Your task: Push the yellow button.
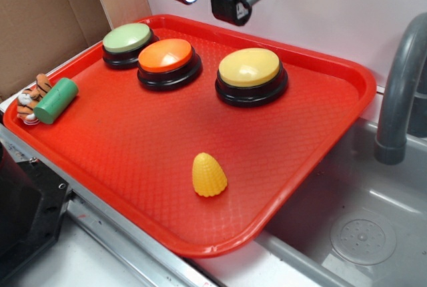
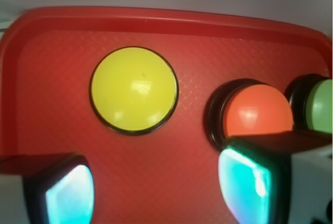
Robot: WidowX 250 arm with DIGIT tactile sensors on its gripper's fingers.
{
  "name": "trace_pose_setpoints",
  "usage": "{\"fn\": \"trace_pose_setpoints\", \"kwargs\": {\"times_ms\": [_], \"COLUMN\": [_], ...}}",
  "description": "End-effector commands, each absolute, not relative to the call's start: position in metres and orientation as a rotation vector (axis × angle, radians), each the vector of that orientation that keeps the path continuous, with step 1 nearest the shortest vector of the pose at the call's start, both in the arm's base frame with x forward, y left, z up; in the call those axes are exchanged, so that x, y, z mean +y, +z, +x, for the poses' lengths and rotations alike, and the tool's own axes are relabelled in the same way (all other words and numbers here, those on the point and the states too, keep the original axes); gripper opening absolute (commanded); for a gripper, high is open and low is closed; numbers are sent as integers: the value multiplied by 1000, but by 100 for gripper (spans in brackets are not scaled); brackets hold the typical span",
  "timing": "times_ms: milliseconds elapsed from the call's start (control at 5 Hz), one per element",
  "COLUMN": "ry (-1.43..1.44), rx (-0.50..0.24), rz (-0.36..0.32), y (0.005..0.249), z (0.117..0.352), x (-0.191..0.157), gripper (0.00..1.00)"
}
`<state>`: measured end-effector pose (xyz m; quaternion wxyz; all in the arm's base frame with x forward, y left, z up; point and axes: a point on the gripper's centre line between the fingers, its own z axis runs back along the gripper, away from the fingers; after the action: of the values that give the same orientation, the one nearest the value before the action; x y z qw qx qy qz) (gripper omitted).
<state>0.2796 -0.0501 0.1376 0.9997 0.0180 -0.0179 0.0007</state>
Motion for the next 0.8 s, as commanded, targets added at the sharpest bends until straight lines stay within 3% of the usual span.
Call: {"fn": "trace_pose_setpoints", "kwargs": {"times_ms": [0, 600], "ry": [50, 47], "rx": [-69, -102], "rz": [13, 30], "y": [174, 190], "z": [277, 268], "x": [-37, -48], "gripper": [100, 100]}}
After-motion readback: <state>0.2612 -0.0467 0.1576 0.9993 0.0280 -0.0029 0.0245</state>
